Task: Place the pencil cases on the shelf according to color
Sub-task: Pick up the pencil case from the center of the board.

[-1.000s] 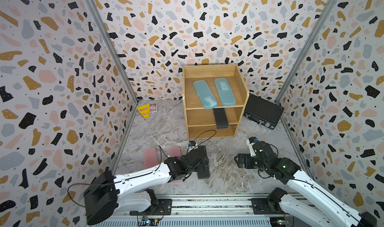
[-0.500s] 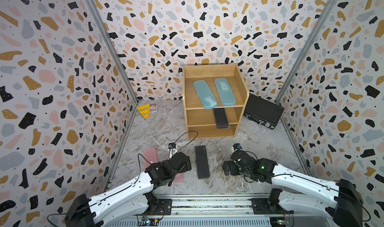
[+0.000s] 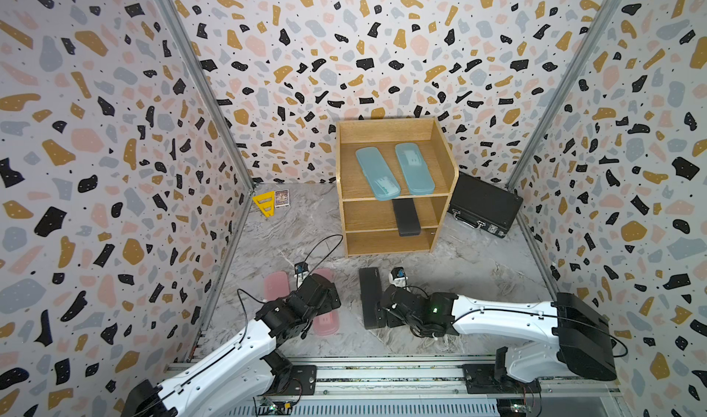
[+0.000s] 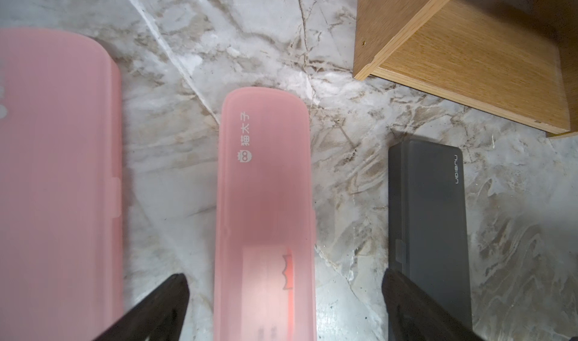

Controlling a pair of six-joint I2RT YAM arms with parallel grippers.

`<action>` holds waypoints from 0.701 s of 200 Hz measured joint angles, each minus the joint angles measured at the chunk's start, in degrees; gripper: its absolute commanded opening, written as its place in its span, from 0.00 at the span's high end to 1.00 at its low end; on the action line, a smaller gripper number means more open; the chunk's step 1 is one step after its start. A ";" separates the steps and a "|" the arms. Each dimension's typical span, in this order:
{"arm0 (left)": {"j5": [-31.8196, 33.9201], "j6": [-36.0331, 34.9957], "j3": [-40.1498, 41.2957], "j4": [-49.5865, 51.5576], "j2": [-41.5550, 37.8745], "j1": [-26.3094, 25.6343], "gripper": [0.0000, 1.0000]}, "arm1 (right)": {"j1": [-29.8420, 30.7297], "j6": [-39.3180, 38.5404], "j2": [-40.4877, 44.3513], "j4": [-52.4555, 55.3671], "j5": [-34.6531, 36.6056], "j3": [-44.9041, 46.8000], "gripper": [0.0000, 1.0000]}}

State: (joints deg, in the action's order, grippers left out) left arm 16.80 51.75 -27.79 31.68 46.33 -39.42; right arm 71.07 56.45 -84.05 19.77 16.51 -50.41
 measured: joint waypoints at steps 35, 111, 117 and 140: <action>-0.44 -0.02 0.44 0.02 -0.46 0.26 0.00 | 1.33 0.04 -4.68 -0.07 -0.28 -2.23 0.00; -1.11 0.00 1.03 0.22 -1.84 0.39 0.00 | 3.93 0.07 -12.76 1.70 -0.42 -8.66 0.00; -1.14 0.00 1.03 0.28 -1.95 0.42 0.00 | 4.07 0.11 -13.35 2.14 -0.42 -9.11 0.00; -1.22 0.00 1.03 0.31 -2.25 0.42 0.00 | 4.50 0.57 -16.04 3.39 -0.42 -10.78 0.00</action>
State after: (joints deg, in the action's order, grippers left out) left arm 15.57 51.75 -26.76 31.99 44.07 -39.00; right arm 75.57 57.01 -100.09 23.16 16.10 -61.19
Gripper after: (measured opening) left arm 0.993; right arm 0.995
